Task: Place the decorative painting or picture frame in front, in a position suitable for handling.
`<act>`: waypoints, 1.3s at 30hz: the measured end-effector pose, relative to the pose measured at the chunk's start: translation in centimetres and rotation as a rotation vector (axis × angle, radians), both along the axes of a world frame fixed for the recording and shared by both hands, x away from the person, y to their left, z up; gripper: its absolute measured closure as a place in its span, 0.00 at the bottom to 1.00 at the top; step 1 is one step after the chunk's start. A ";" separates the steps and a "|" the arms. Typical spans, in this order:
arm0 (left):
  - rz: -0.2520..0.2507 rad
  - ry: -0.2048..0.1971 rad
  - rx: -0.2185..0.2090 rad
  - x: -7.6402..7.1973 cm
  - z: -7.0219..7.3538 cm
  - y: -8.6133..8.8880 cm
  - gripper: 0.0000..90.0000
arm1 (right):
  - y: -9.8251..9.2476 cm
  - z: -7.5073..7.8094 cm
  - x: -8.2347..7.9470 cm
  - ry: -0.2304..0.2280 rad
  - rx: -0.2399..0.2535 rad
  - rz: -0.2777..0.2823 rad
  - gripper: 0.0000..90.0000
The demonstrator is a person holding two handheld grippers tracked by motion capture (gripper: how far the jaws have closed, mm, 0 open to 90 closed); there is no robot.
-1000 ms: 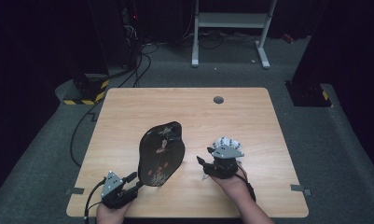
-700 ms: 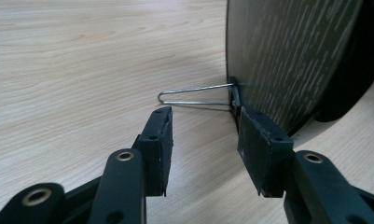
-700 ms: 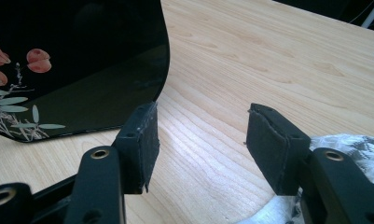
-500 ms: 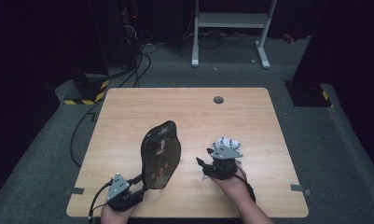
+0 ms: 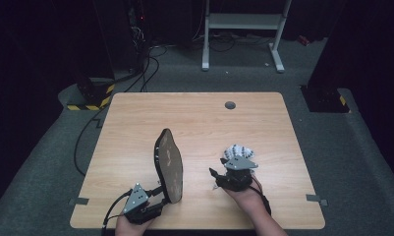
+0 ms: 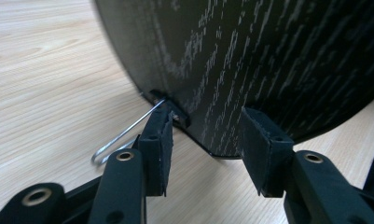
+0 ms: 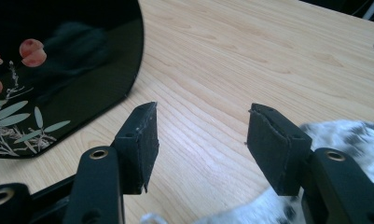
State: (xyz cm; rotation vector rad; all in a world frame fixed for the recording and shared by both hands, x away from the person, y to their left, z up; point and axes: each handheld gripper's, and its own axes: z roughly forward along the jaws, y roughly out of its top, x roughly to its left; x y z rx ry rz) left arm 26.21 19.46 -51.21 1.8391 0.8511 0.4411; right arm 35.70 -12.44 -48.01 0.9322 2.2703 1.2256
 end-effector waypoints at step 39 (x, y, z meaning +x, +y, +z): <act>0.036 0.198 0.169 3.6 -1.8 -0.3 0.78 | -2.2 -0.2 -0.6 0.000 0.006 -0.059 0.48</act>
